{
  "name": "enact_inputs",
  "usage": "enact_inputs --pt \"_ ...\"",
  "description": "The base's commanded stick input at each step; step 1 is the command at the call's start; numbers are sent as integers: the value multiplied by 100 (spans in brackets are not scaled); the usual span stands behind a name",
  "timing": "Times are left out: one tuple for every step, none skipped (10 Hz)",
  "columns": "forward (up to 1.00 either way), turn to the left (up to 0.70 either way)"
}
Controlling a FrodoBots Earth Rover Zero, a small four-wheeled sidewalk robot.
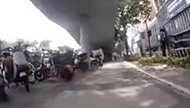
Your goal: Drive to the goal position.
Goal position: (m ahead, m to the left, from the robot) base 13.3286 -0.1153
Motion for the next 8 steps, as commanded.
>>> enact_inputs --pt "70 0" --pt "70 0" --pt "70 0" --pt "70 0" --pt "70 0" --pt "70 0" --pt "70 0" --pt "70 0"
